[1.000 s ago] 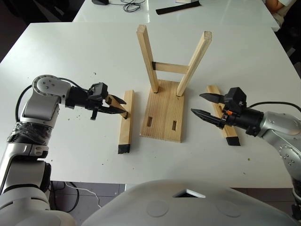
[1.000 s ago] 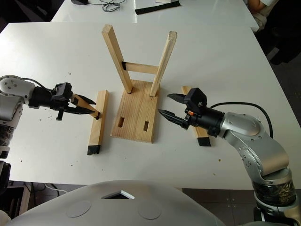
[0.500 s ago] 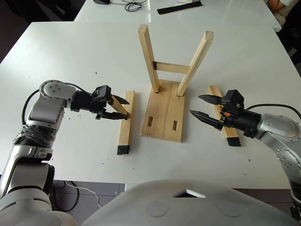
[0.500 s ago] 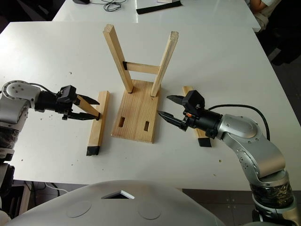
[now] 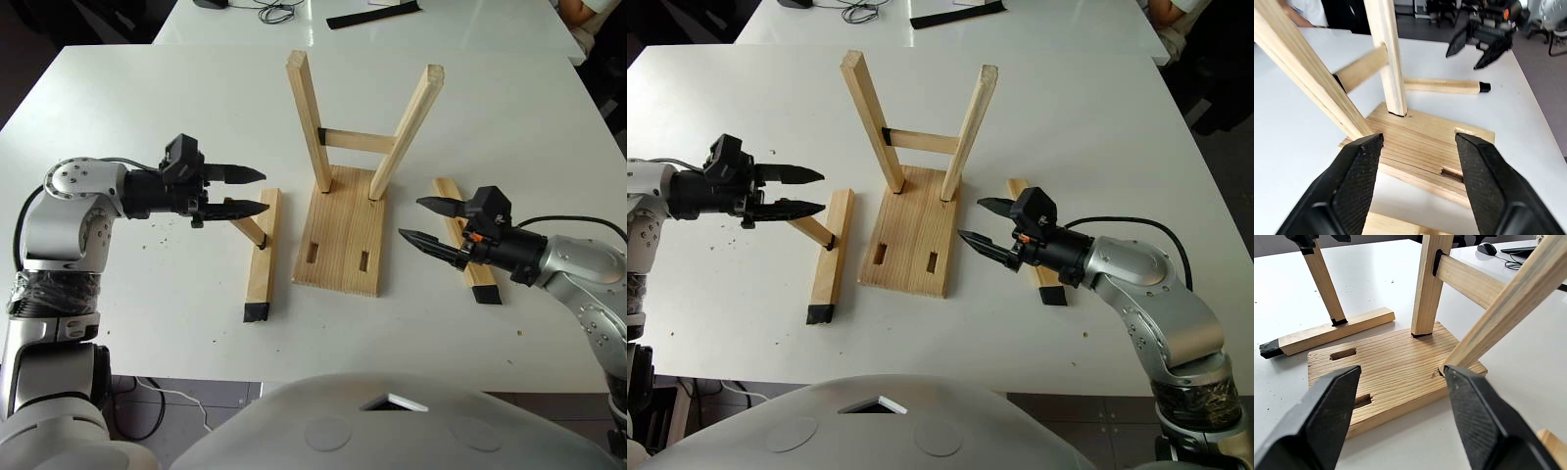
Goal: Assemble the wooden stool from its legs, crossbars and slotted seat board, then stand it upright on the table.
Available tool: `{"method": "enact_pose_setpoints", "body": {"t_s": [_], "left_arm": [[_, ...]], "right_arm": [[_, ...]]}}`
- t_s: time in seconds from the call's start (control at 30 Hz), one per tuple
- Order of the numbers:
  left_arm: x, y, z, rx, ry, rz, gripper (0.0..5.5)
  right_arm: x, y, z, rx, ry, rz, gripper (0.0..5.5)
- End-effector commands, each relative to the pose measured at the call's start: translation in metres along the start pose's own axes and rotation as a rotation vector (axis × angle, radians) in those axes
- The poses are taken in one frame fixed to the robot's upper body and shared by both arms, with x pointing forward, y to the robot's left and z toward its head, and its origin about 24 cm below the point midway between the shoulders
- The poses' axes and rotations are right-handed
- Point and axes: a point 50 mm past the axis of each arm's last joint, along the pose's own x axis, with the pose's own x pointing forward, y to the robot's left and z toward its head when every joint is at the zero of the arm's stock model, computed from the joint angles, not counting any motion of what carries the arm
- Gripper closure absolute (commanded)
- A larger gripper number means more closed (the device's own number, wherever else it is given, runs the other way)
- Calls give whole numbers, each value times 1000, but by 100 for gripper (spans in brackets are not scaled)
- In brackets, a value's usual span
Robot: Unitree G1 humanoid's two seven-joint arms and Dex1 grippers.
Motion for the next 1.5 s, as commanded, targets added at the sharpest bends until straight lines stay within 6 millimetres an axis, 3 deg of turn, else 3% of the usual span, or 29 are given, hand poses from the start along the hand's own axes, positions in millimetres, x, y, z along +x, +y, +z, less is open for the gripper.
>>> {"method": "enact_pose_setpoints", "body": {"t_s": [0.03,0.1,0.23,0.83,0.9,1.03,1.13,1.3,1.5], "left_arm": [[-3,-4,17,-44,-175,94,275],[3,-9,17,-62,-229,119,275],[16,-17,10,-109,-286,160,332],[17,-15,24,-96,-355,201,332],[22,-16,15,-116,-335,201,332],[41,-25,-36,-215,-226,210,332],[47,-26,-56,-248,-209,233,332],[46,-22,-24,-206,-344,231,332],[34,-22,45,-85,-506,189,332]], "right_arm": [[-5,-5,4,-34,9,-9,237],[-6,-8,5,-39,13,-9,237],[-7,-13,8,-54,19,-1,237],[-6,-21,13,-84,24,25,237],[-6,-20,13,-82,26,27,237],[-5,-19,11,-75,30,31,237],[-4,-19,11,-77,32,35,237],[-5,-20,11,-81,33,37,237],[-5,-18,11,-77,26,25,237]]}}
